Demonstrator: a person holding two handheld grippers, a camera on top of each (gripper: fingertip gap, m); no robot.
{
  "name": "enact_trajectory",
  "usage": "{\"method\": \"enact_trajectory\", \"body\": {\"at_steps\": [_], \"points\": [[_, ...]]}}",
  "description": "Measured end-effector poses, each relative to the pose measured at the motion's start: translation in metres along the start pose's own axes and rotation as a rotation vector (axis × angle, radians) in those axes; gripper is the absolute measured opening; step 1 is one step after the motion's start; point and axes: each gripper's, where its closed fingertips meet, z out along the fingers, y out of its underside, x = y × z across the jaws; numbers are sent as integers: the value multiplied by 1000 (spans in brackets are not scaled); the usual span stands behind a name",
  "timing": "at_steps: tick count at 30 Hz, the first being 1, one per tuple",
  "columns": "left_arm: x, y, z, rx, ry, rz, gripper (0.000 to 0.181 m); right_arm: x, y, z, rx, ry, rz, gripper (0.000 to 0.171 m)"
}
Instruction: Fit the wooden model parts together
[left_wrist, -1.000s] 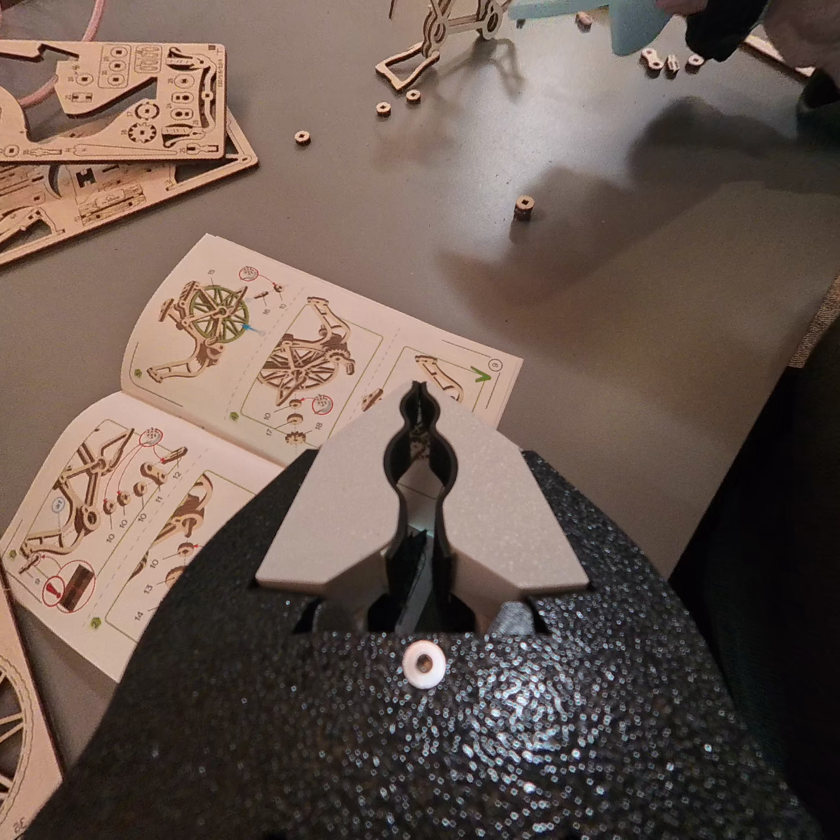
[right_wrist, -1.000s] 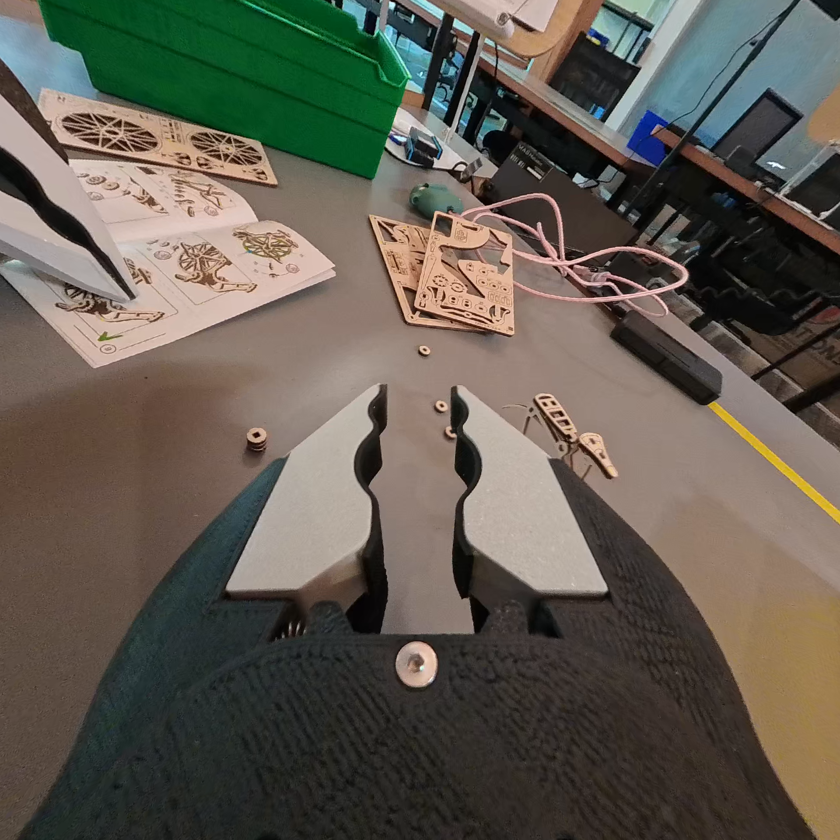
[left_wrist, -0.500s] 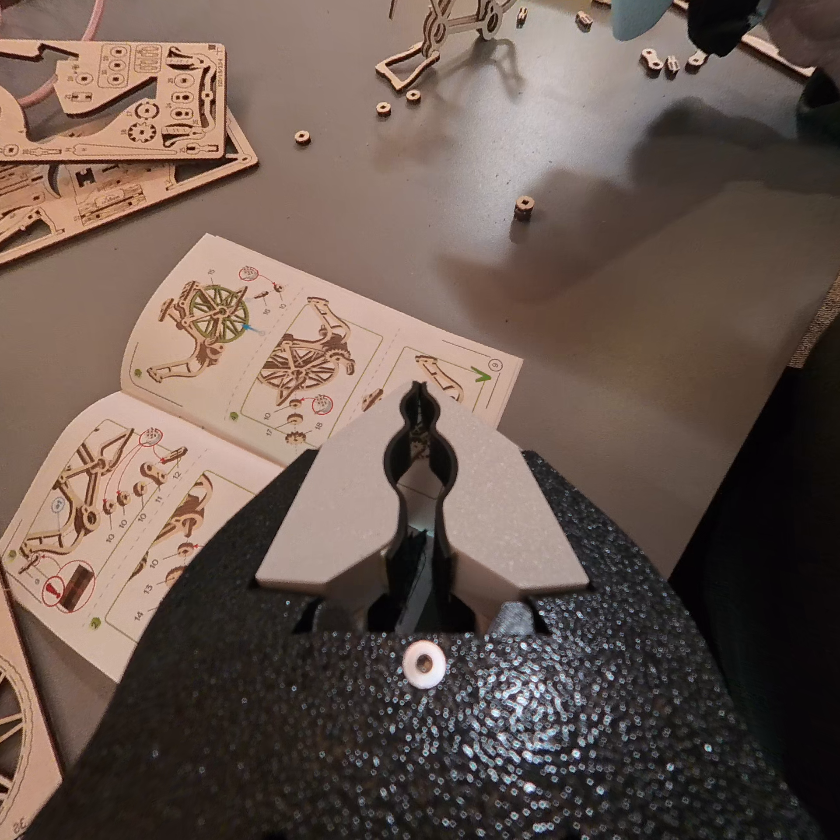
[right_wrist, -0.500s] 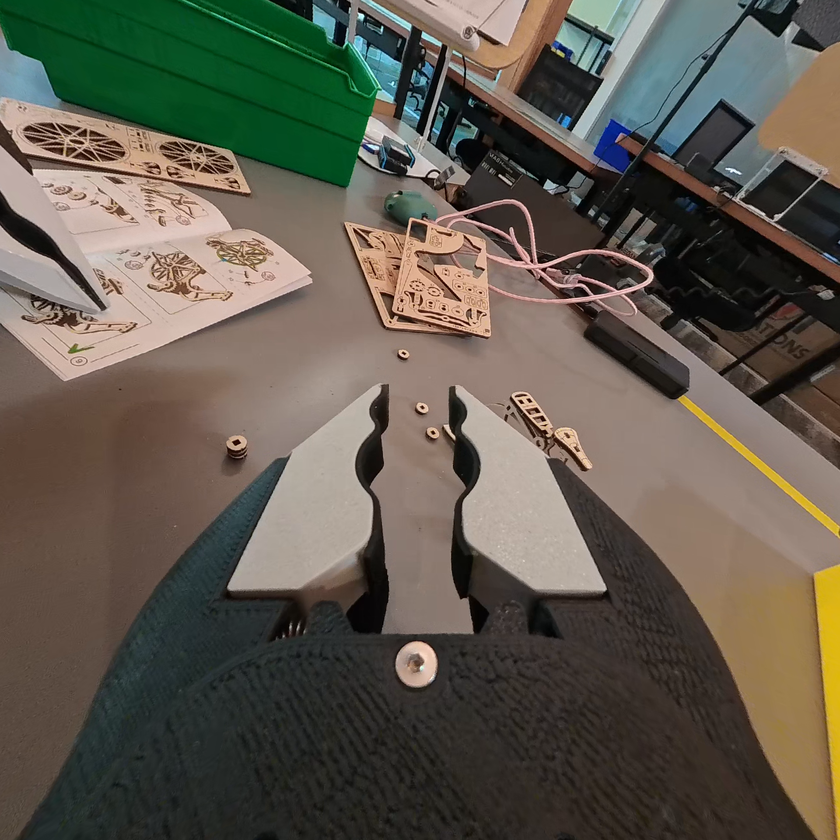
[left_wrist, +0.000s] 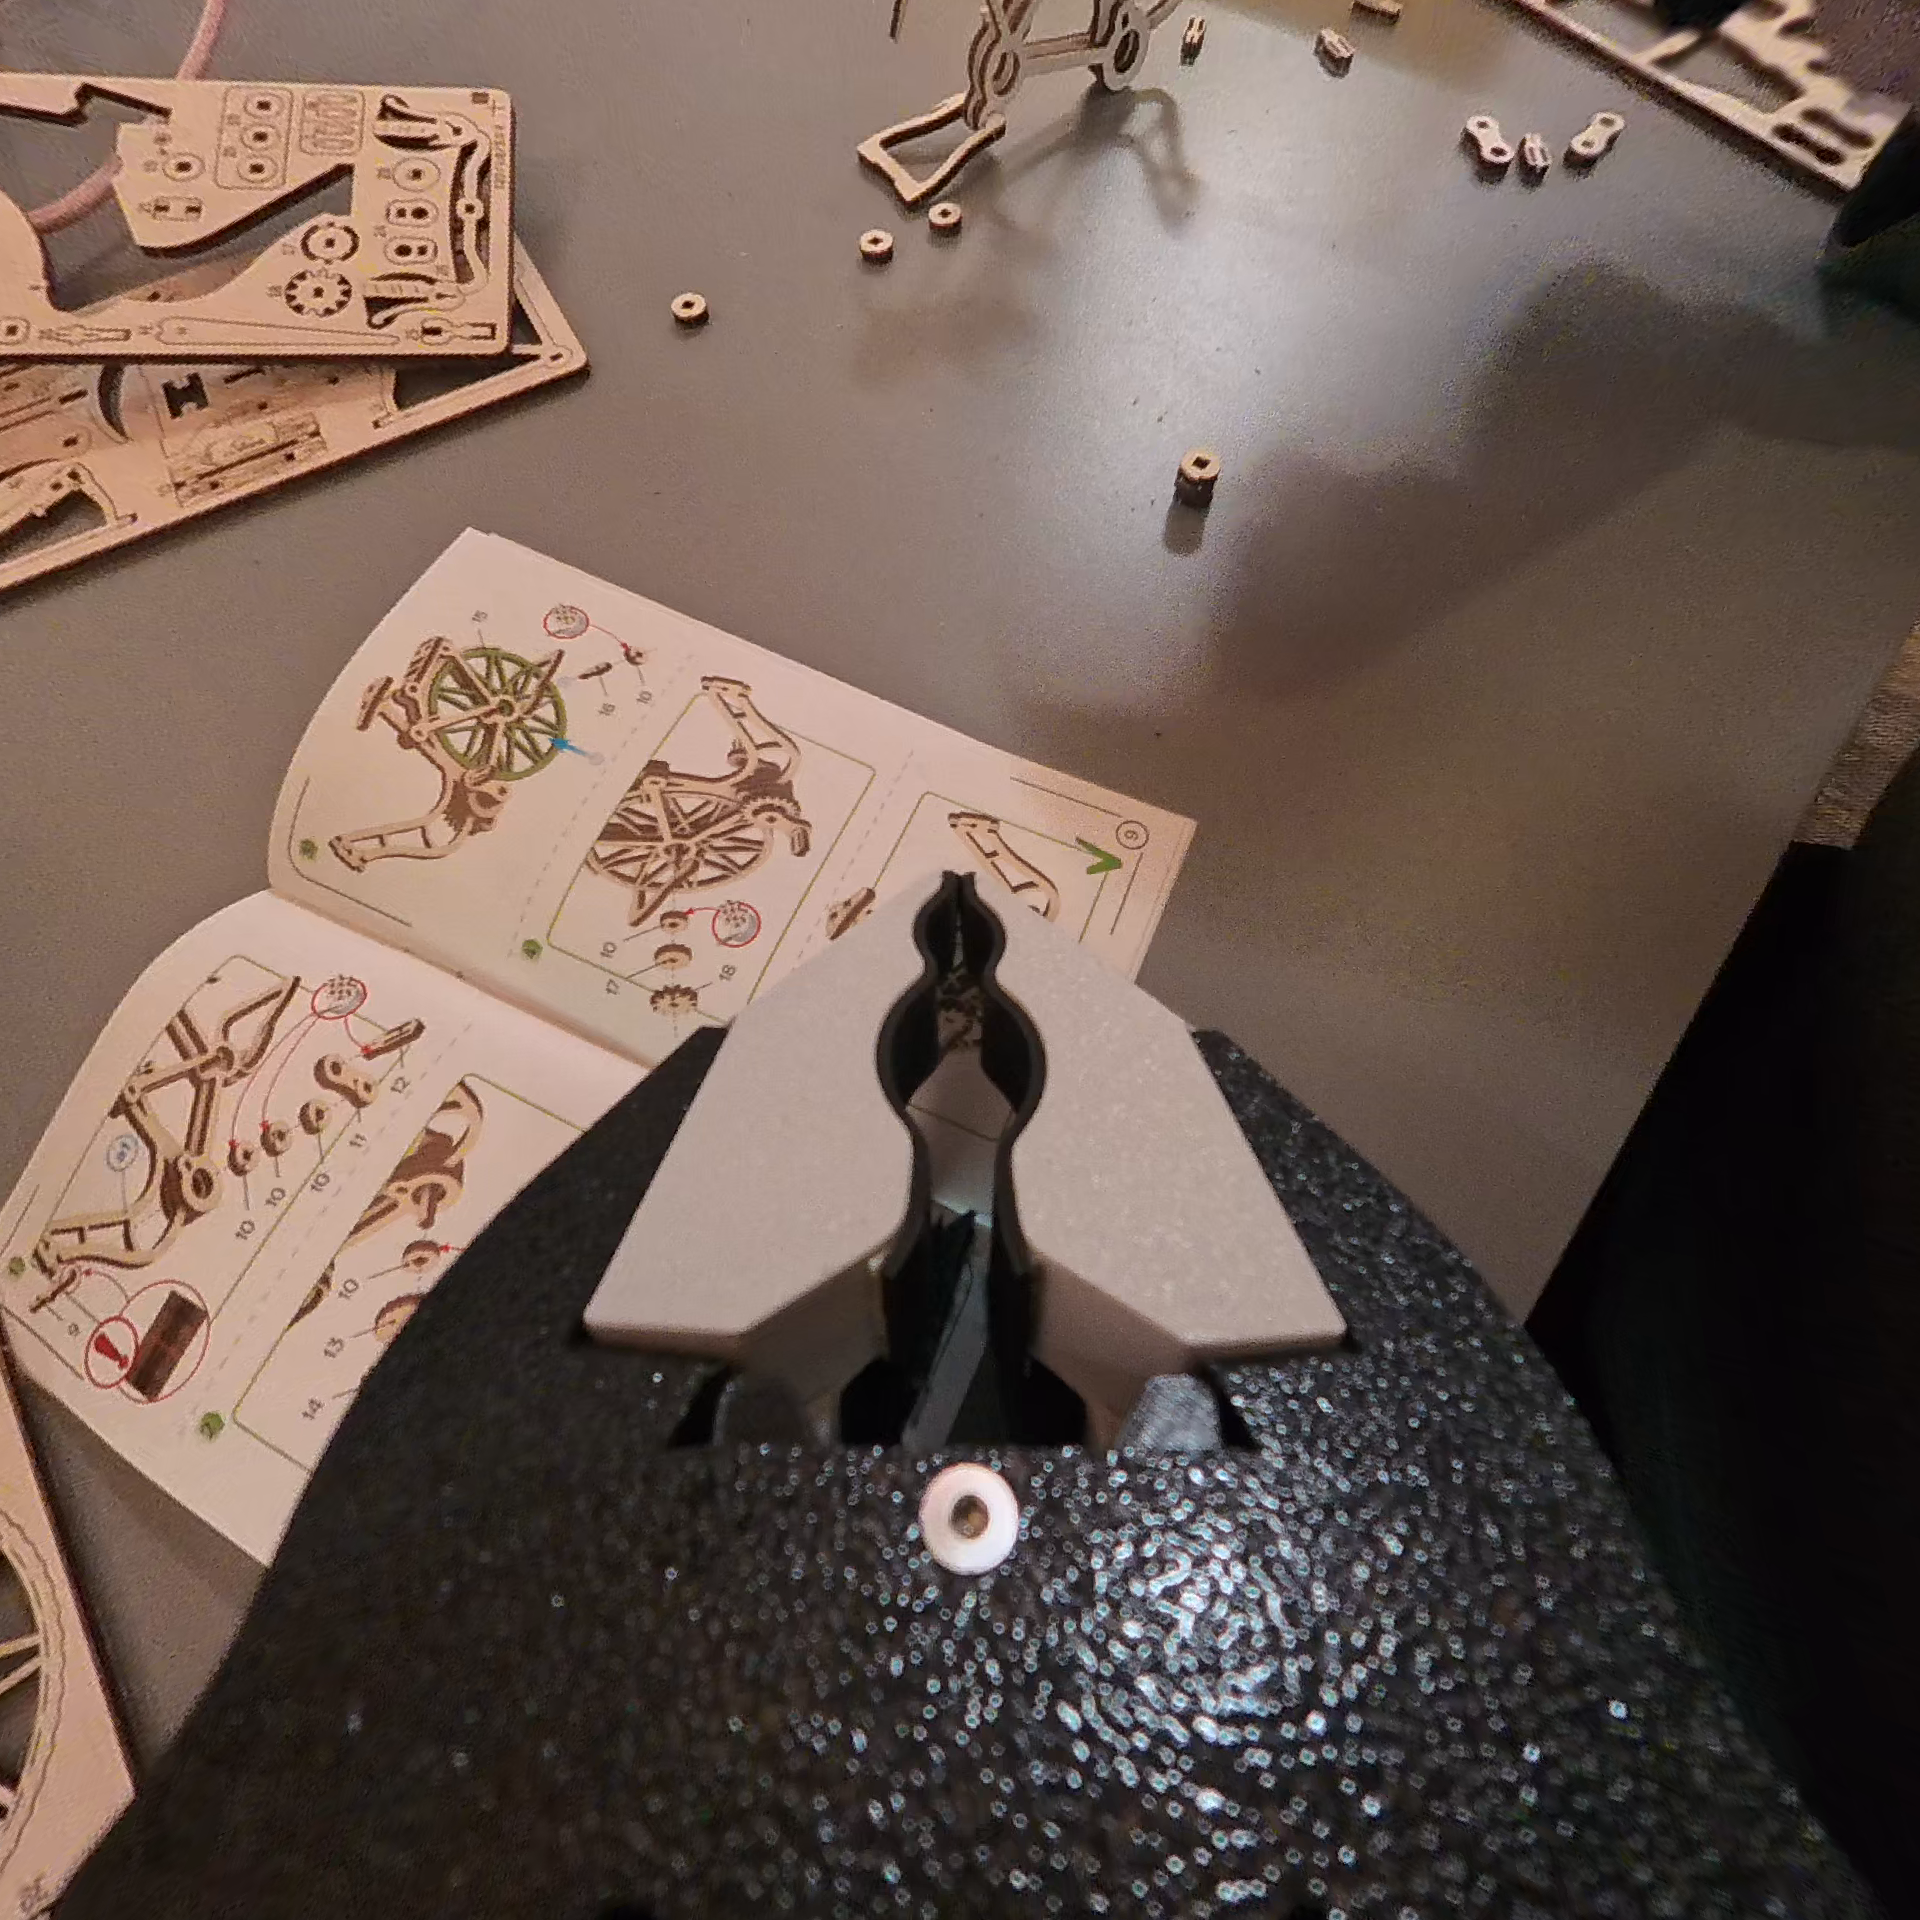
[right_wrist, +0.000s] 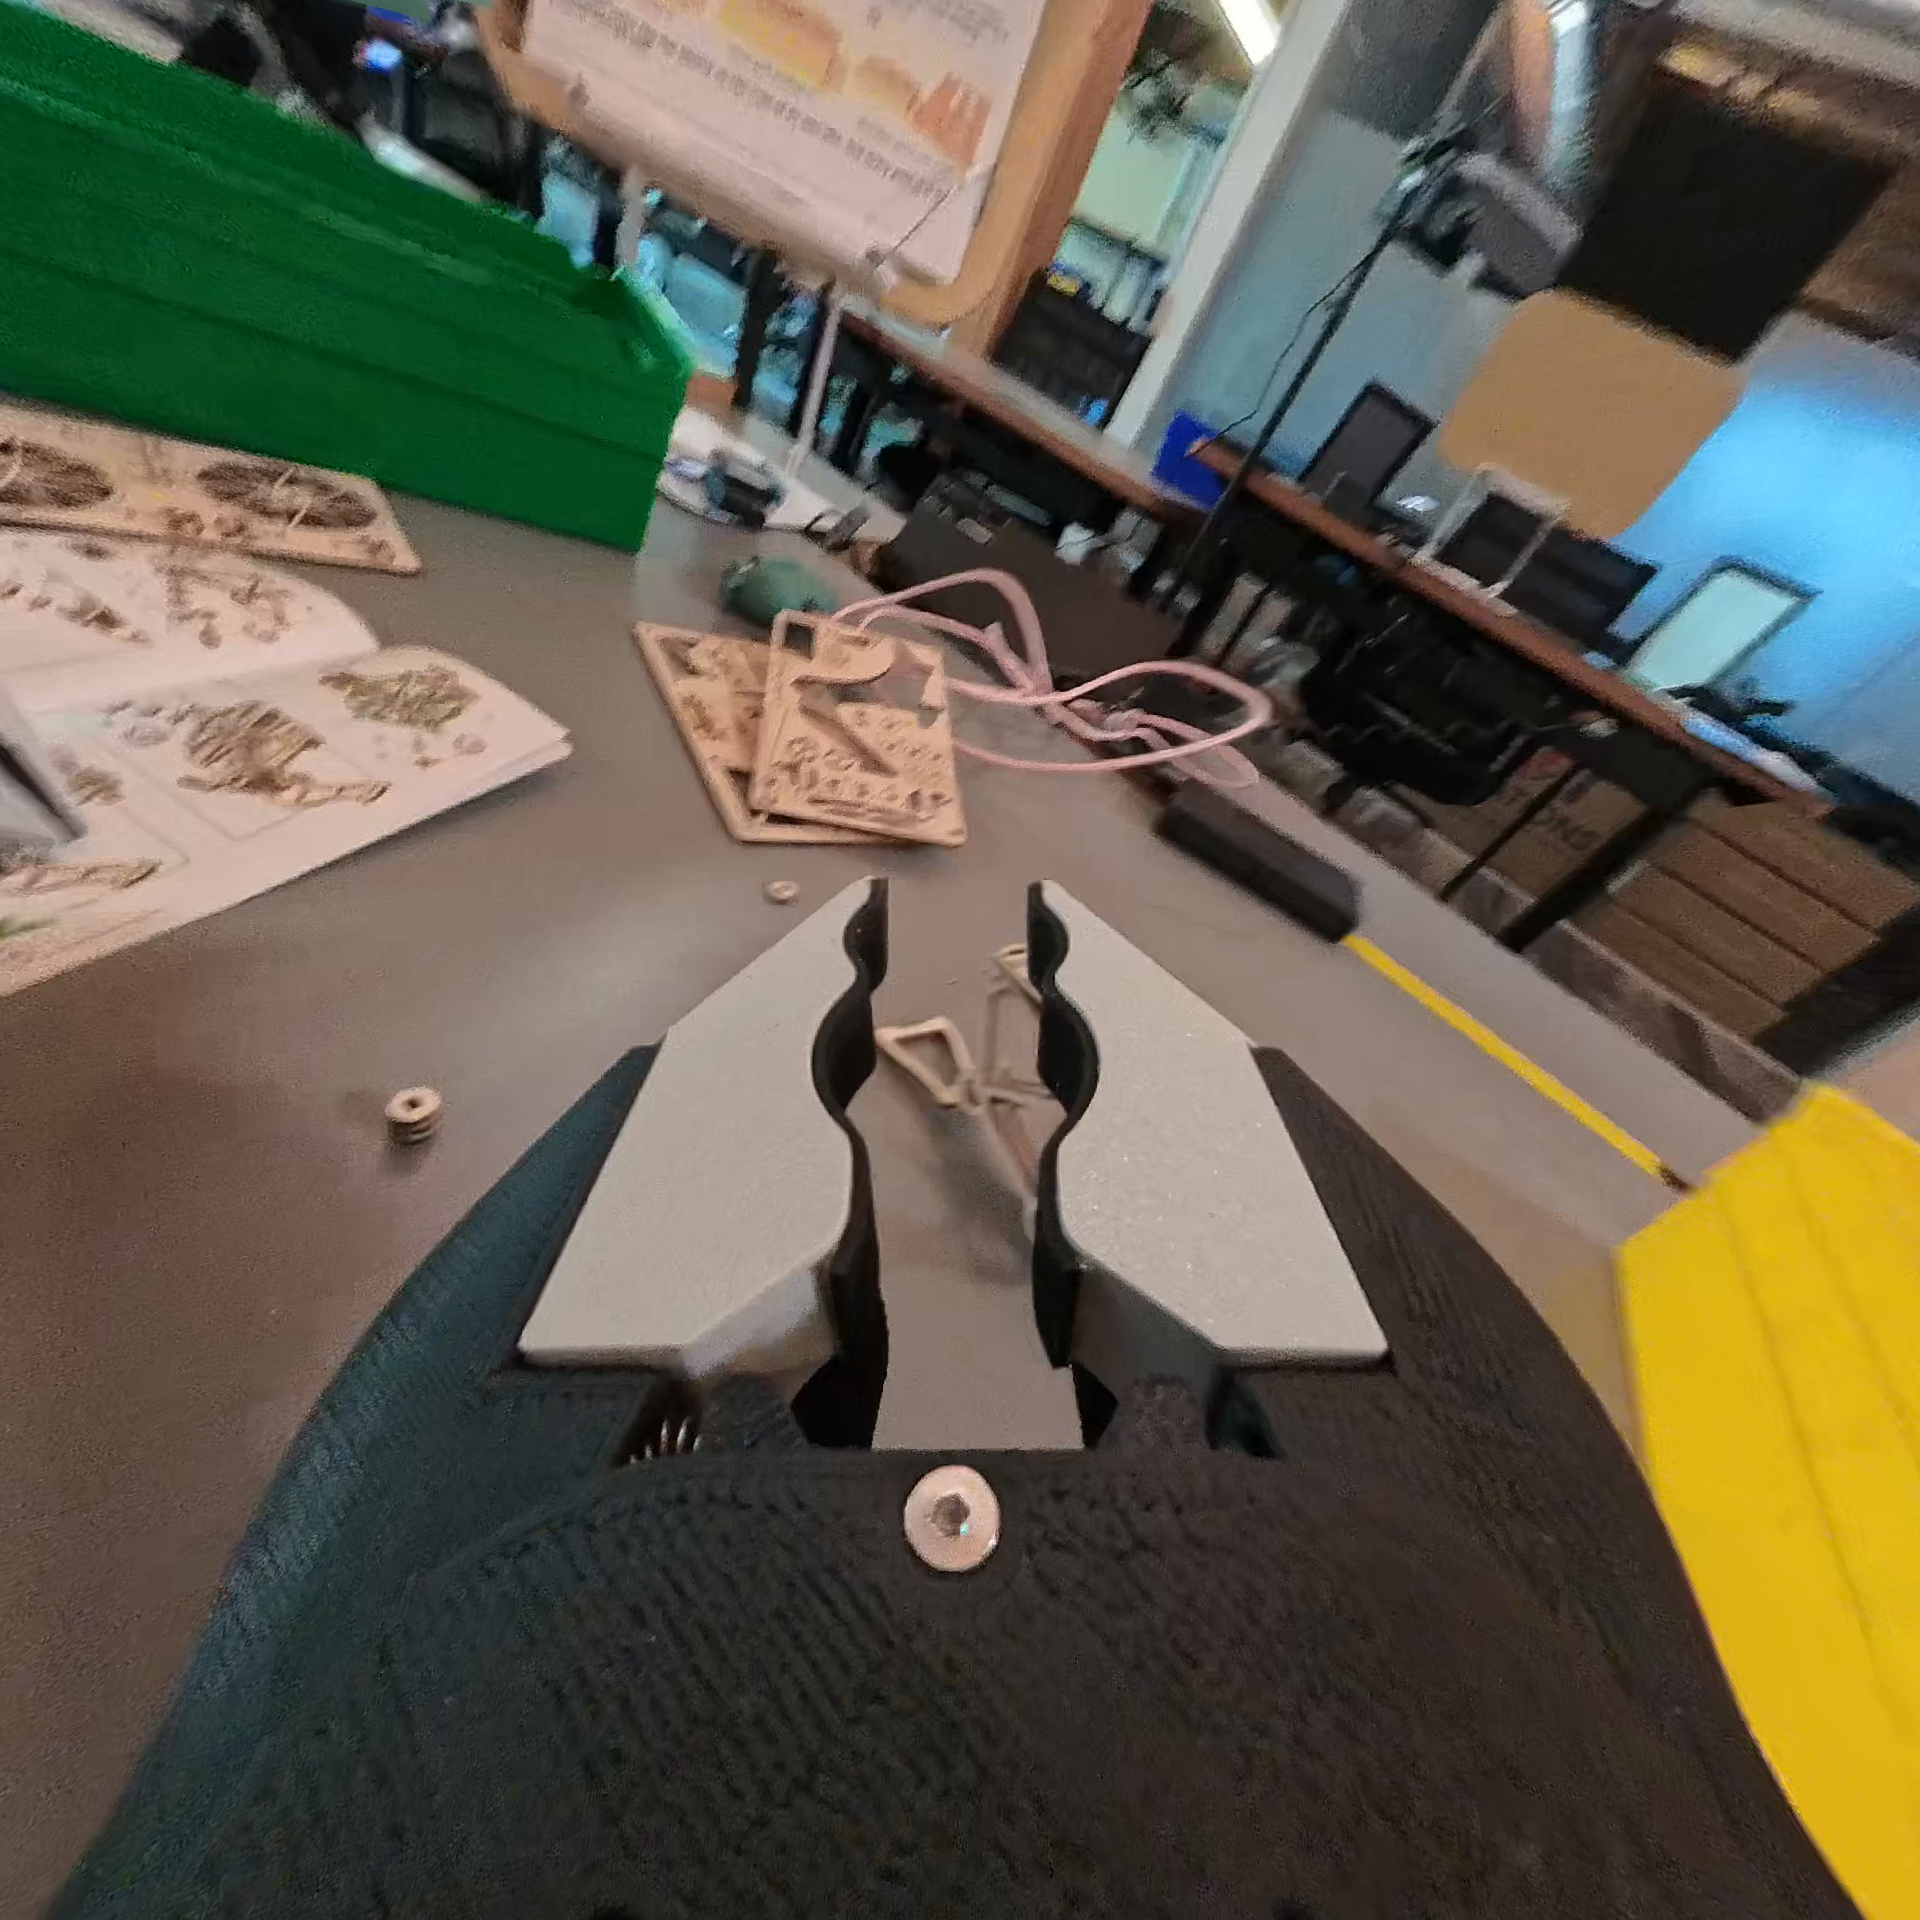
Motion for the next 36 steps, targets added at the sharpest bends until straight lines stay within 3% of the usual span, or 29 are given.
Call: {"method": "enact_trajectory", "body": {"at_steps": [6,11,18,26,36], "points": [[0,0,0,1,-4,5,0,77,-5,-52,-11,318,17,21],[0,0,0,0,2,-3,0,98,21,-81,-183,354,-6,21],[0,0,0,0,-1,1,0,59,74,-88,-506,90,-195,20],[0,0,0,0,-1,1,0,3,109,-115,-655,-398,-107,21],[0,0,0,1,-3,3,0,-10,126,-114,-743,-543,-94,15]]}}
